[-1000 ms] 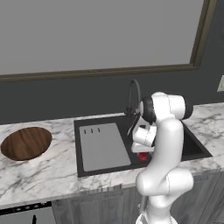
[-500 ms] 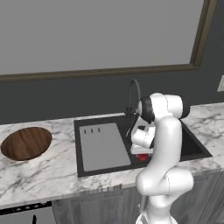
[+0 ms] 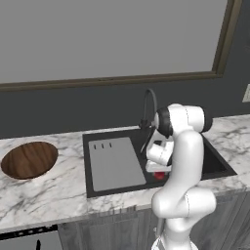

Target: Pick the eggplants from the cabinet and place them in one bowl. Pick the pear from the sink and place it in the other bowl.

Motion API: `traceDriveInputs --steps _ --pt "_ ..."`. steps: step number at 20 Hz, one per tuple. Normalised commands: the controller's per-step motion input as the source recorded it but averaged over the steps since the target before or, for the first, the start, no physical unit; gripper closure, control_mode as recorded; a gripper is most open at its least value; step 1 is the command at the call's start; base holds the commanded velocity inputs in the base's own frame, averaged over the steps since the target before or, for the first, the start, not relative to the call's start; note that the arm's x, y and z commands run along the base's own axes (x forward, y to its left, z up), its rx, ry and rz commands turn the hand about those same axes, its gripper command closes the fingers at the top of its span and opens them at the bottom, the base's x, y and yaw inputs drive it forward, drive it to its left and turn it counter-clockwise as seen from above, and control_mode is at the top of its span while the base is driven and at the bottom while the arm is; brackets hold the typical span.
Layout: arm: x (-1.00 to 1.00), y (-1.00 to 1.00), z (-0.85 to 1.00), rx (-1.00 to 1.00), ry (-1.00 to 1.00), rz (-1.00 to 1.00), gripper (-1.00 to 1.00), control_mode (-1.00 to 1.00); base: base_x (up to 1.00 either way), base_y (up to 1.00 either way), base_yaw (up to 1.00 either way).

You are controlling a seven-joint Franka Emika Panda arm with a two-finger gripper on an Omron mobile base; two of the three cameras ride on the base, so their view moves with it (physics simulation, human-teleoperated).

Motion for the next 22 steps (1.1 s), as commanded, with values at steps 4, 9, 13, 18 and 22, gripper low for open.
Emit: traceDriveInputs --steps 4,9,13,18,22 --pt "-0.54 -0.31 0.23 0.02 0.0 -0.06 1.0 -1.0 0.0 0.0 0.0" --pt "-0.23 -0.24 0.79 0.0 0.0 -0.06 1.0 -1.0 0.0 0.0 0.0" --pt "0.16 -0.06 0.96 0.0 0.07 0.0 1.0 -1.0 0.0 0.0 0.0" --pt "0.19 -0.22 0.89 0.0 0.02 0.0 1.0 -1.0 0.0 0.0 0.0" --pt "0.14 -0.38 0.74 0.0 0.0 0.0 1.0 -1.0 0.0 0.0 0.0"
